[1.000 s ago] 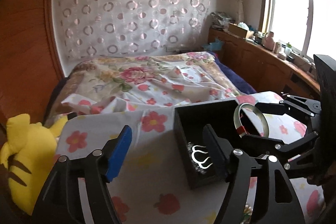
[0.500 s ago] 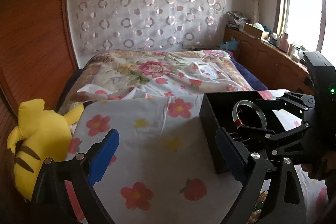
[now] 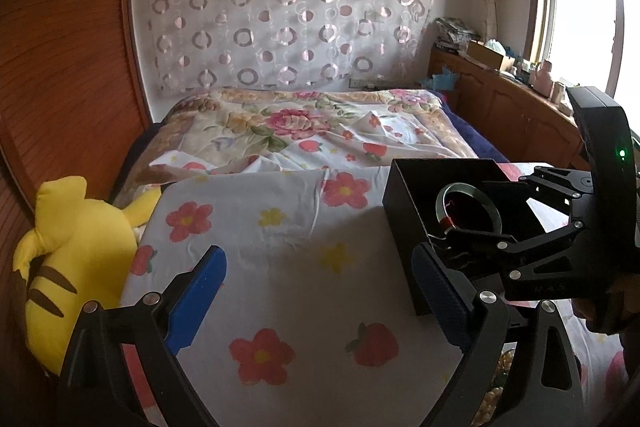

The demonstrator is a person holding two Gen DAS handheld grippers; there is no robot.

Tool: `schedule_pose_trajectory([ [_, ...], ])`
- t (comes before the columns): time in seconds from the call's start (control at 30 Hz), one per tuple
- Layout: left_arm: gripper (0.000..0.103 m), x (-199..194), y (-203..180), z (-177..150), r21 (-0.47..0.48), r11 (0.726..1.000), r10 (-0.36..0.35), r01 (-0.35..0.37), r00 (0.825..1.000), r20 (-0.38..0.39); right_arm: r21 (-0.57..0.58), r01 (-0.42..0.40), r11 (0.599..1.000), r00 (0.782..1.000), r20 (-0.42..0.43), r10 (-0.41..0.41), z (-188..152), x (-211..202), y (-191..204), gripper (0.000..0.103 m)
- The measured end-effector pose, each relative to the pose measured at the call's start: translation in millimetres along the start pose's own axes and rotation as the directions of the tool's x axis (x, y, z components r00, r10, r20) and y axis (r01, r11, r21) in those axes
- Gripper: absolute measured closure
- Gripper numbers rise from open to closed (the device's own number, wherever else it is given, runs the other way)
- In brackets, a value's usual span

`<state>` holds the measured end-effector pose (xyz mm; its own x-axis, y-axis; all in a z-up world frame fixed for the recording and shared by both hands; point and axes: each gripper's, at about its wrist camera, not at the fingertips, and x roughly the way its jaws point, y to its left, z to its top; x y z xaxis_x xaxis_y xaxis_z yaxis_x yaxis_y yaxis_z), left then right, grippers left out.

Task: Organize jewelry
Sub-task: 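Carry hairpin and jade bangle into the black box while both grippers open, then move the left gripper to the brown wooden bead bracelet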

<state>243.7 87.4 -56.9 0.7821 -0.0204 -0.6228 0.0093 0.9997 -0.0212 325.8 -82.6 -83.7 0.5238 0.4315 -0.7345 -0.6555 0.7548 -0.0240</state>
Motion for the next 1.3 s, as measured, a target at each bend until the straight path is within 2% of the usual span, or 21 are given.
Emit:
schedule_pose_trajectory([
  [0.07, 0.013, 0, -1, -4, -0.001, 1.0, 0.0, 0.0, 1.0, -0.003, 0.006, -0.005, 1.0, 1.0, -0.003, 0.005, 0, 0, -1, 0.028],
  [0.17, 0.013, -1, -3, -9, -0.003, 1.0, 0.001, -0.001, 1.0, -0.009, 0.008, 0.0, 1.0, 1.0, 0.001, 0.0, 0, 0, -2, 0.023],
  [0.33, 0.012, -5, -5, -14, -0.002, 1.0, 0.001, -0.001, 1.0, -0.012, 0.014, 0.006, 1.0, 1.0, 0.009, -0.006, 0, -4, -2, 0.022],
  [0.6, 0.012, -26, -14, -25, 0.0, 1.0, -0.009, 0.009, 1.0, -0.002, 0.051, 0.006, 0.999, 0.996, 0.085, -0.01, -13, -53, 8, 0.022],
  [0.97, 0.008, -69, -46, -50, 0.022, 0.999, -0.028, 0.028, 0.999, 0.033, 0.095, 0.034, 0.995, 0.99, 0.136, -0.047, -68, -118, 30, 0.022],
  [1.3, 0.008, -91, -62, -74, 0.039, 0.998, -0.046, 0.044, 0.998, 0.044, 0.159, 0.052, 0.986, 0.993, 0.092, -0.067, -125, -128, 36, 0.022],
])
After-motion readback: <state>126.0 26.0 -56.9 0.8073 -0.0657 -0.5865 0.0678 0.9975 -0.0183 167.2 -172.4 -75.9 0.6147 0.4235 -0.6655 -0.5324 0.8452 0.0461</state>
